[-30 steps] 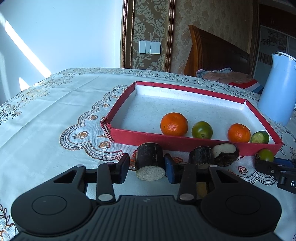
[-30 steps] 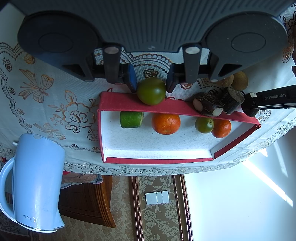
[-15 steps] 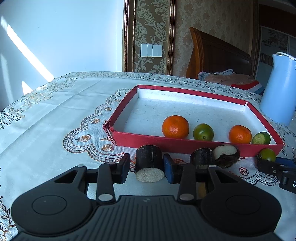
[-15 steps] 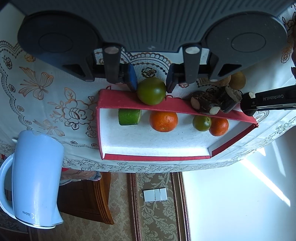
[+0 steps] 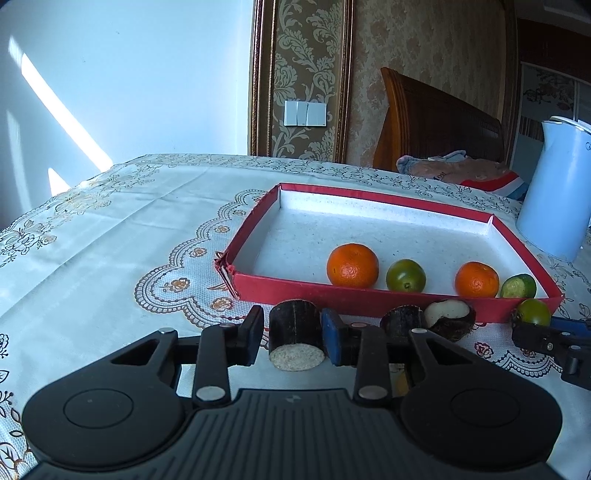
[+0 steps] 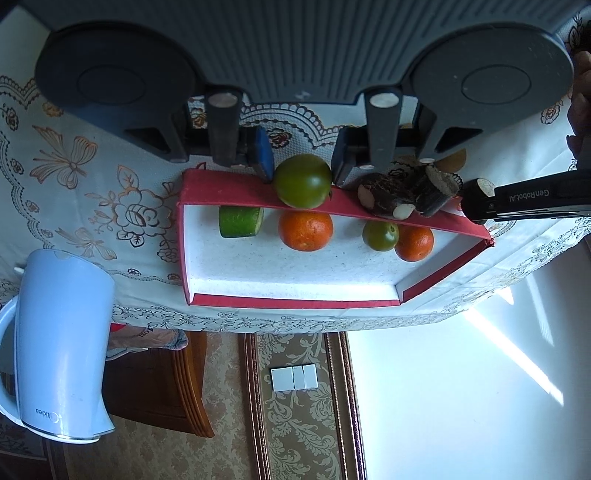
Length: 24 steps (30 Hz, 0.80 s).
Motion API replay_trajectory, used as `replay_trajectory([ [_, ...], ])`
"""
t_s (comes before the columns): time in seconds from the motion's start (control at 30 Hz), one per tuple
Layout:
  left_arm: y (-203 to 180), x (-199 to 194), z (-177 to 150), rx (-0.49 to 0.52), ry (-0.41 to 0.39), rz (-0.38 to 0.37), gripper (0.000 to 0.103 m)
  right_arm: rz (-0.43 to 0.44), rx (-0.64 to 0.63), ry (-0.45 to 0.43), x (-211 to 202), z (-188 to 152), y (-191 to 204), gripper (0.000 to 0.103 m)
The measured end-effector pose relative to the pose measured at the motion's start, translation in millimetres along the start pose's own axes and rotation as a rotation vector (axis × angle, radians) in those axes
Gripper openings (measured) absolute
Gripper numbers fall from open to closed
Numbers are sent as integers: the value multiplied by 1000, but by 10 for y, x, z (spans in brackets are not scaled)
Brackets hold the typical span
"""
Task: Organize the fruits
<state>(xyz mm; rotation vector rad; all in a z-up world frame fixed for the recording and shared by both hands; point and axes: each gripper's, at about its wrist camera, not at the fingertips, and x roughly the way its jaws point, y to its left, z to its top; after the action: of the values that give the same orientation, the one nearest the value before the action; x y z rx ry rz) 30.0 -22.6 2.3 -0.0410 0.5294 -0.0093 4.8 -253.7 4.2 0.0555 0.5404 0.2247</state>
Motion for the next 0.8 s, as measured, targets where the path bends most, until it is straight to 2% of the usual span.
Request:
replay_trajectory([
  [0.23,55,-86,126,-19,-44,-11,34,44,-19,-32,-82,92,81,32],
  [0.43,45,-17,448,-8,-83,-5,34,61,-73,-52,9,330,241,32],
  [0.6,76,254,646,3,-43,-16,34,62,-88,-29,233,465,309,32],
  [0.8,70,563,638,18,13,-3,34,68,-85,-4,417,509,300,32],
])
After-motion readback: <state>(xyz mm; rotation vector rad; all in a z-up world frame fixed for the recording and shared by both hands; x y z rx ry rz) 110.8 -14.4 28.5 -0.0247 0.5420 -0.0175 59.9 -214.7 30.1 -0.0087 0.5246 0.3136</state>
